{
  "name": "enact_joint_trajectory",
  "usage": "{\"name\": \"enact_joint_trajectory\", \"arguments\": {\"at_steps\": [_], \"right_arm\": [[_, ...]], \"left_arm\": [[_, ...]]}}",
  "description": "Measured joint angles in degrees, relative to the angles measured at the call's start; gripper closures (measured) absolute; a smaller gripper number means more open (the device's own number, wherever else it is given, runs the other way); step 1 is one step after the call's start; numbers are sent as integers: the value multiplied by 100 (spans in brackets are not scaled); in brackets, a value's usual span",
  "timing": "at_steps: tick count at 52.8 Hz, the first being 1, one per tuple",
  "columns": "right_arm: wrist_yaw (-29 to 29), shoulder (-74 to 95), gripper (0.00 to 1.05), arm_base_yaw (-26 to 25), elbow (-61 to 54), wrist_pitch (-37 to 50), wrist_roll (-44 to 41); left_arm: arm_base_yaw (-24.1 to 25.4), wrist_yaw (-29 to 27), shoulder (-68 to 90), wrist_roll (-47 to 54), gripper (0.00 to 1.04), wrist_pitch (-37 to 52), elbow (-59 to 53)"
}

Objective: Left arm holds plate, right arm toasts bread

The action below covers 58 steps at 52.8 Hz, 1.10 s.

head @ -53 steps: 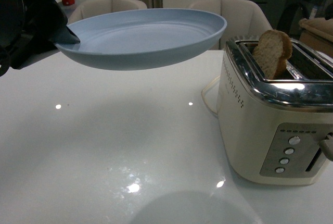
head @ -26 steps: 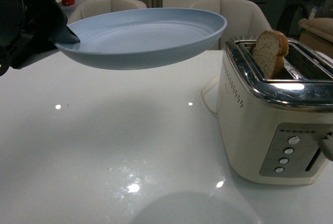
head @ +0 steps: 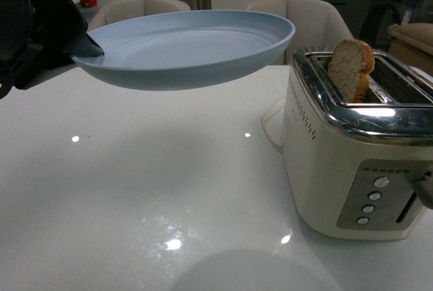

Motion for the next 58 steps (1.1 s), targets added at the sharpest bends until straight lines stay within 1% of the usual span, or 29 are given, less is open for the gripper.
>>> {"name": "enact_joint_trajectory", "arguments": {"at_steps": [9,10,12,14,18,20,21,25,26,29,31,33,36,37,38,58], "right_arm": [[70,-562,6,105,-129,-256,-162],[44,-638,7,118,-166,-140,-192],[-302,-807,14,11,-426,564,-293],[-603,-1058,21,-122,-673,938,-391],[-925,-1423,32,-313,-1036,1117,-455],[-1316,-1679,41,-614,-1276,1102,-485],[-1403,-1751,45,-730,-1355,1113,-501],[-1456,-1897,58,-901,-1576,1161,-516],[-1464,-1943,63,-894,-1668,1176,-520],[-1539,-2068,74,-876,-1843,1200,-551],[-1539,-2135,80,-857,-1917,1207,-555],[-1543,-2245,89,-857,-2026,1211,-557],[-1543,-2330,96,-857,-2096,1217,-557],[-1543,-2402,101,-857,-2149,1224,-557],[-1541,-2457,103,-857,-2184,1220,-586],[-1543,-3104,103,-857,-2647,1019,-577]], "left_arm": [[0,0,0,0,102,-2,0],[0,0,0,0,102,0,0],[0,0,0,0,102,2,0],[0,0,0,2,102,2,0],[0,2,0,0,102,-2,0],[0,-2,0,0,102,0,0],[0,-2,0,0,102,2,0],[0,2,0,0,102,0,0],[0,0,0,0,102,0,0],[-15,2,0,0,102,0,0],[-17,2,0,0,102,-2,0],[-17,0,0,0,102,4,0],[-15,0,0,0,102,-2,0],[-15,0,0,0,102,-2,0],[-15,-2,0,0,102,2,0],[-15,2,0,0,102,2,0]]}}
